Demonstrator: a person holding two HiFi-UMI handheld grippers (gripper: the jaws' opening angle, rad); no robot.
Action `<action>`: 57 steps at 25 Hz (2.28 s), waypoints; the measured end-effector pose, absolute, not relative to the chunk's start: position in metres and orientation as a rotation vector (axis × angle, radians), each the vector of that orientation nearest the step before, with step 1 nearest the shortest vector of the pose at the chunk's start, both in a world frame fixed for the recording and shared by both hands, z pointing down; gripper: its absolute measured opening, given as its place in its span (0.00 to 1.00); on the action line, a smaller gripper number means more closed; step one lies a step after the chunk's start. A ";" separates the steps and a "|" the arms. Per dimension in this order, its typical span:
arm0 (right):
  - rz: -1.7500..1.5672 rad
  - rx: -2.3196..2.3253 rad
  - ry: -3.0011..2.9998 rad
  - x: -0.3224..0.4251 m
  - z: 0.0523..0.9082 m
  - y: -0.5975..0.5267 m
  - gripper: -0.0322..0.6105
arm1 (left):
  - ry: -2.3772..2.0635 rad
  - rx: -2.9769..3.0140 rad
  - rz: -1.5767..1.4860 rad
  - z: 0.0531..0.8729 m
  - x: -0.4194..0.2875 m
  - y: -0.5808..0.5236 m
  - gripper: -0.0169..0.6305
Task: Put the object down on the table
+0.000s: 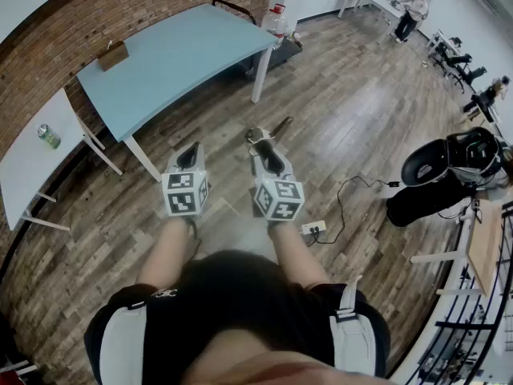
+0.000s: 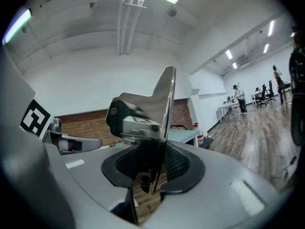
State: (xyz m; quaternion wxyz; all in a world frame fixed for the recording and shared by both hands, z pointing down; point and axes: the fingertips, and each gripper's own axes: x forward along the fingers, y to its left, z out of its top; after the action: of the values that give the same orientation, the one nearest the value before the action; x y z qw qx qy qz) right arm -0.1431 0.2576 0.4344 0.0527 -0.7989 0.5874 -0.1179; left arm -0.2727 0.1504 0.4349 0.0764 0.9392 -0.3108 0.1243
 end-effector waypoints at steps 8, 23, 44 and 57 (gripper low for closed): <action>-0.372 -2.431 1.764 -0.132 0.440 0.273 0.25 | -0.913 2.825 0.405 0.441 -0.259 0.166 0.02; -0.367 -2.374 1.816 -0.106 0.442 0.282 0.25 | -0.911 2.827 0.422 0.444 -0.222 0.182 0.03; -0.391 -2.316 1.876 -0.045 0.458 0.292 0.25 | -0.945 2.793 0.443 0.466 -0.166 0.203 0.02; -0.400 -2.306 1.932 -0.010 0.466 0.199 0.25 | -0.931 2.776 0.440 0.477 -0.122 0.119 0.02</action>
State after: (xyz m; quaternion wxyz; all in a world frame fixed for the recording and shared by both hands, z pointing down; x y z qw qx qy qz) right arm -0.0098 0.1990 0.4660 0.0532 -0.7587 0.6358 -0.1317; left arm -0.1216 0.1195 0.4770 0.0904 0.9337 -0.3133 0.1480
